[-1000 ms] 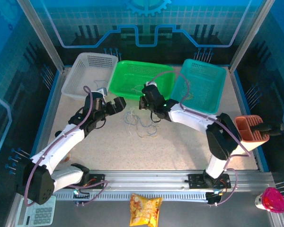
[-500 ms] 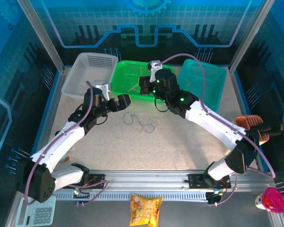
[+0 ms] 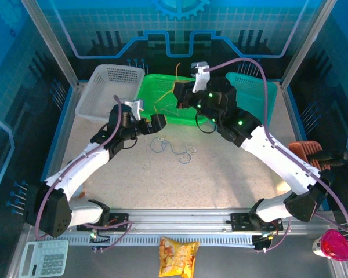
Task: Untangle the cables
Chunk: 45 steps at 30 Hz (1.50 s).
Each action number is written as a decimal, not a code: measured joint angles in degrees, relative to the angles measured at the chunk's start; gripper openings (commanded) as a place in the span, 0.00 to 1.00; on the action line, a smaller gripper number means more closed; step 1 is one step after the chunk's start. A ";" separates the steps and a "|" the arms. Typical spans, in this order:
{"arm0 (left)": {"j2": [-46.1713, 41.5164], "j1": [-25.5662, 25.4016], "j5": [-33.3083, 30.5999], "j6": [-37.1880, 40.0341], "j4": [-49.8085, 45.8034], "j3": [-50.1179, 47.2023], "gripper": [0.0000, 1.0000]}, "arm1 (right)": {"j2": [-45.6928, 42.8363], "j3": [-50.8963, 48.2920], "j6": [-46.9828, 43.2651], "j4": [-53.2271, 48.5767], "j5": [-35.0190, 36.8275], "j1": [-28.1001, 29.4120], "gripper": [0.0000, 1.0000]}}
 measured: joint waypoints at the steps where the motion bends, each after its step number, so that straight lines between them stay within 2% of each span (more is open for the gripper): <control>1: 0.00 -0.09 0.00 -0.02 0.11 0.00 0.99 | -0.04 0.72 -0.04 -0.02 0.00 0.00 0.00; 7: 0.00 -0.20 0.04 -0.17 0.15 0.00 0.99 | -1.38 3.15 -0.87 -0.09 0.24 -0.52 0.00; 12: -0.22 -0.33 1.51 -0.22 0.85 -0.02 0.99 | -3.50 3.93 -2.64 -0.61 1.99 -3.30 0.00; 23: -3.17 -0.46 2.97 -0.61 1.64 -0.68 0.99 | -6.80 7.32 -8.48 -4.44 7.39 -15.54 0.00; 30: -3.41 -0.46 2.95 -0.90 1.62 -1.64 0.99 | -6.80 10.86 -15.26 -5.22 12.76 -20.04 0.00; 37: -3.43 -0.46 2.95 -1.92 1.62 -1.64 0.99 | -5.64 7.37 -19.93 -2.86 19.43 -25.79 0.00; 45: -4.63 -0.46 2.93 -1.95 1.33 -1.64 0.99 | 0.42 0.74 -19.37 -2.69 21.09 -32.72 0.00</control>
